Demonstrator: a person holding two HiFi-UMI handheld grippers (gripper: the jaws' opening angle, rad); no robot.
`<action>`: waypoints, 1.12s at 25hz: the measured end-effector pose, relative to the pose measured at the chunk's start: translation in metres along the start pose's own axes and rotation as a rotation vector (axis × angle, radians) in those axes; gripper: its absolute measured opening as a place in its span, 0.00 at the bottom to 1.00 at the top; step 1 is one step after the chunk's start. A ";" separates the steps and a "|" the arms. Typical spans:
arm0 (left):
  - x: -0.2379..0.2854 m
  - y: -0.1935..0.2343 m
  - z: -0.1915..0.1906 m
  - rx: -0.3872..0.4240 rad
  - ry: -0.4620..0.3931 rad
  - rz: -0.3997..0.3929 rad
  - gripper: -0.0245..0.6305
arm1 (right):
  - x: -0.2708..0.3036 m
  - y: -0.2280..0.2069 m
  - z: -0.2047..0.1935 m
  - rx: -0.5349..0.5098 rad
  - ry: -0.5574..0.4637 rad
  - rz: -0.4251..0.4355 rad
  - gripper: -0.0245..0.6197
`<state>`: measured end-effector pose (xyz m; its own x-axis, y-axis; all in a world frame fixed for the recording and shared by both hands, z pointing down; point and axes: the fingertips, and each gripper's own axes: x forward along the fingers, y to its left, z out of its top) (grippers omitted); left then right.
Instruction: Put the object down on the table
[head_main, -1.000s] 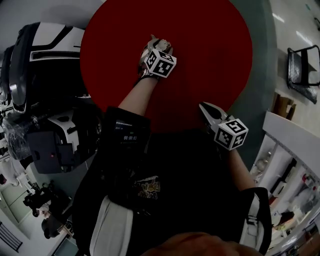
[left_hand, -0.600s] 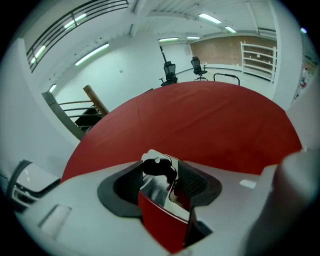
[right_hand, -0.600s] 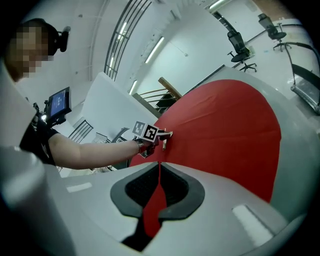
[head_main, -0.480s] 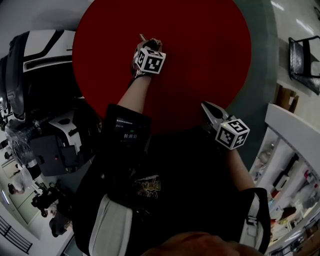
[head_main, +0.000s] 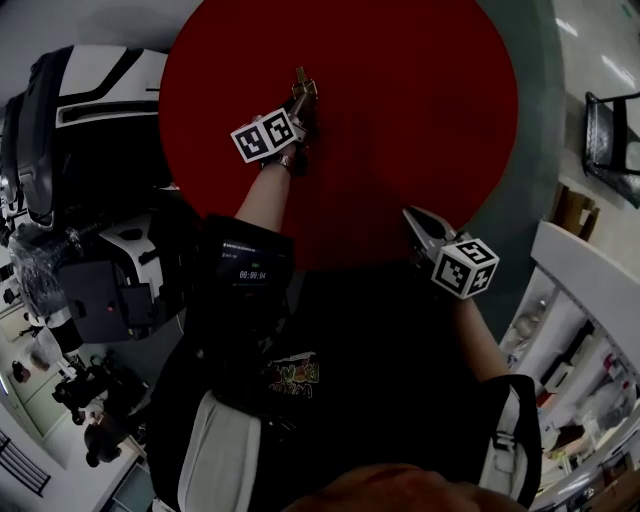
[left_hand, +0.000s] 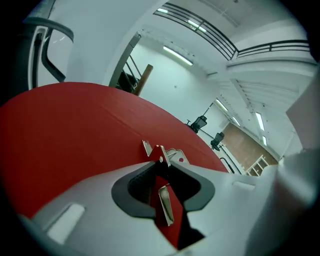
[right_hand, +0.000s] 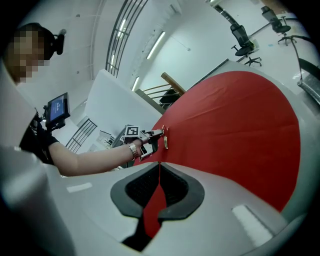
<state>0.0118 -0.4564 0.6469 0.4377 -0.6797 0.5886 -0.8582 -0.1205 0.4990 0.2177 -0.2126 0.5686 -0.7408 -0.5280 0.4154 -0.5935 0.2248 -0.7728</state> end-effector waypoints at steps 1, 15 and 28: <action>0.001 0.001 0.001 0.004 0.002 -0.014 0.19 | 0.003 0.002 -0.001 -0.003 0.003 0.000 0.05; -0.113 -0.081 0.010 -0.673 -0.171 -0.924 0.17 | 0.012 0.033 0.053 0.100 -0.147 0.143 0.18; -0.289 -0.191 -0.048 -0.505 -0.101 -1.222 0.17 | 0.036 0.192 0.061 0.219 0.071 0.808 0.34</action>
<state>0.0615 -0.2025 0.4119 0.8113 -0.3803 -0.4441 0.2739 -0.4238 0.8634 0.0963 -0.2386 0.4055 -0.9340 -0.2185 -0.2827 0.1976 0.3435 -0.9181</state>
